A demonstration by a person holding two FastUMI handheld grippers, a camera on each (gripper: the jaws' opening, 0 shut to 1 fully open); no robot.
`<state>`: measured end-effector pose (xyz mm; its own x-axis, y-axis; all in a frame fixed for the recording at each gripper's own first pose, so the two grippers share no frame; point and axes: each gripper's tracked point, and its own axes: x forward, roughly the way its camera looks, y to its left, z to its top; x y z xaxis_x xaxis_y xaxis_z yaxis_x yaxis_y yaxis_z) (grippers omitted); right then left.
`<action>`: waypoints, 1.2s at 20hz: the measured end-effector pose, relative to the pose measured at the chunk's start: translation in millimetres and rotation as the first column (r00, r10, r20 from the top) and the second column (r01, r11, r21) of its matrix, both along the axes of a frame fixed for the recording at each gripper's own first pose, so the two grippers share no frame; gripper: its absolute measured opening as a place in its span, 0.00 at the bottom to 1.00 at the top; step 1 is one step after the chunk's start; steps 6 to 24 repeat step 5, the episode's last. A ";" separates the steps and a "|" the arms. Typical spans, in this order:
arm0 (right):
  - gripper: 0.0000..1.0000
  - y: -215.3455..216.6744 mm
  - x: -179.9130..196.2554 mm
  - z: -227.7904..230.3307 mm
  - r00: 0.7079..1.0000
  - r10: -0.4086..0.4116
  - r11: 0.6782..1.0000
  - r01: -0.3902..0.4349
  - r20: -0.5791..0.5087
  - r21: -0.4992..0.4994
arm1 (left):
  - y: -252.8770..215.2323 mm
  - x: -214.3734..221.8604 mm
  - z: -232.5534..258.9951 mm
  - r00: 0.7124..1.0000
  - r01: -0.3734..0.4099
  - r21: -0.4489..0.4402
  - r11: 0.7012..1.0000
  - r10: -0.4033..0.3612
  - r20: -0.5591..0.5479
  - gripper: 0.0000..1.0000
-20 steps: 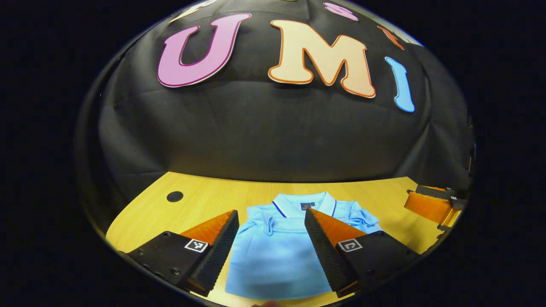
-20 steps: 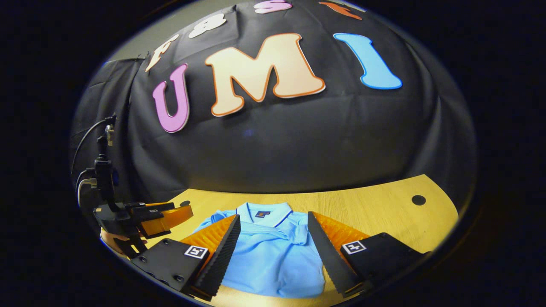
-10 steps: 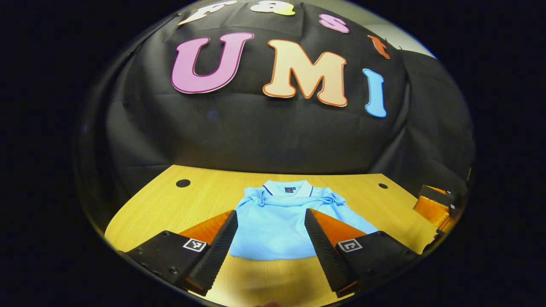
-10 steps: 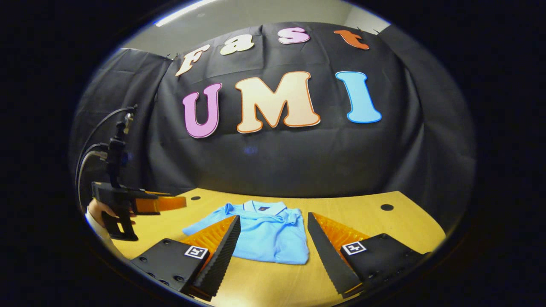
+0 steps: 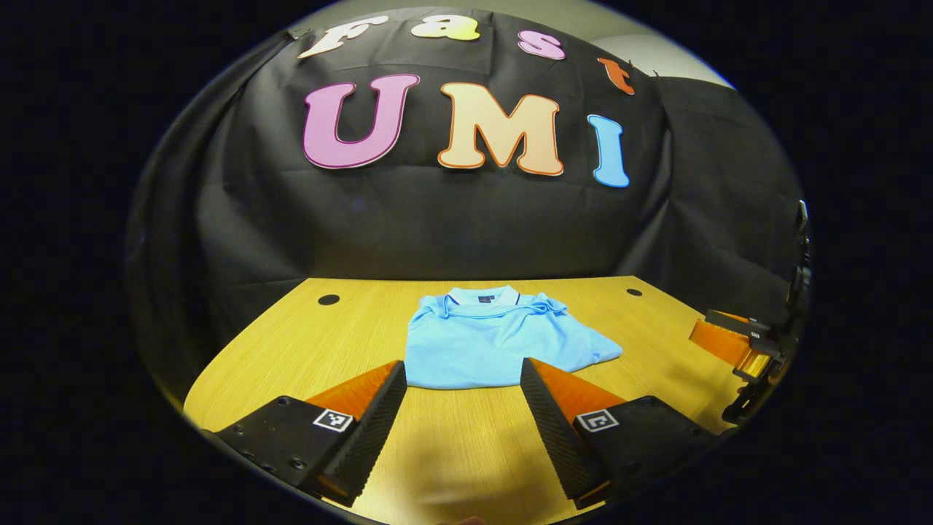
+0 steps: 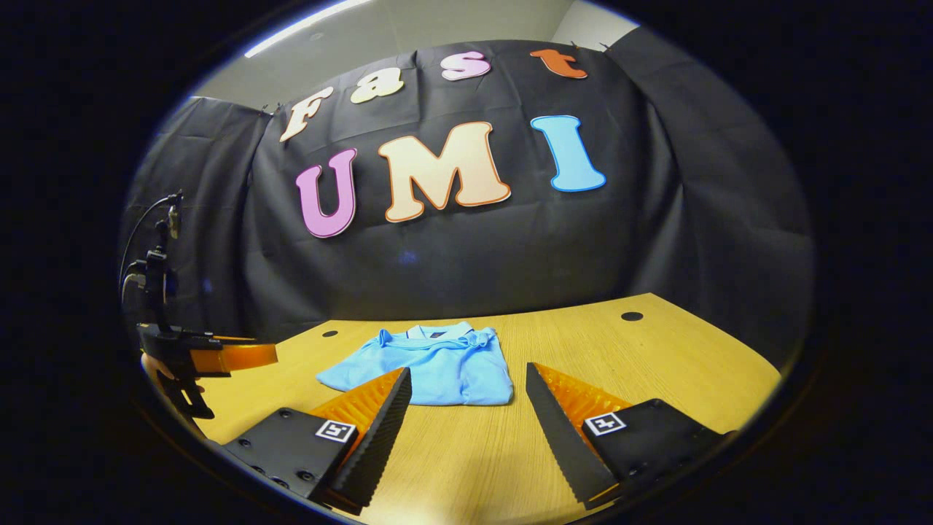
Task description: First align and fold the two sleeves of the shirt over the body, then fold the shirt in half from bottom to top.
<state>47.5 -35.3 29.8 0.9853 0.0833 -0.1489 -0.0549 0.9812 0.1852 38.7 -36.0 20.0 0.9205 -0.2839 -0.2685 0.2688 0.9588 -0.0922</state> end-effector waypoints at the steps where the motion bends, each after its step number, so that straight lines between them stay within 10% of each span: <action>1: 0.98 -1.7 -1.9 -1.6 1.000 -0.006 1.000 0.006 -0.001 0.004 | 1.6 -5.9 -5.4 1.000 -0.010 -0.005 1.000 0.010 -0.015 0.94; 24: 0.98 -0.6 -3.9 -12.2 1.000 -0.008 1.000 0.007 -0.027 -0.028 | 2.3 -16.7 -25.1 0.997 -0.023 -0.031 0.999 0.021 -0.071 0.94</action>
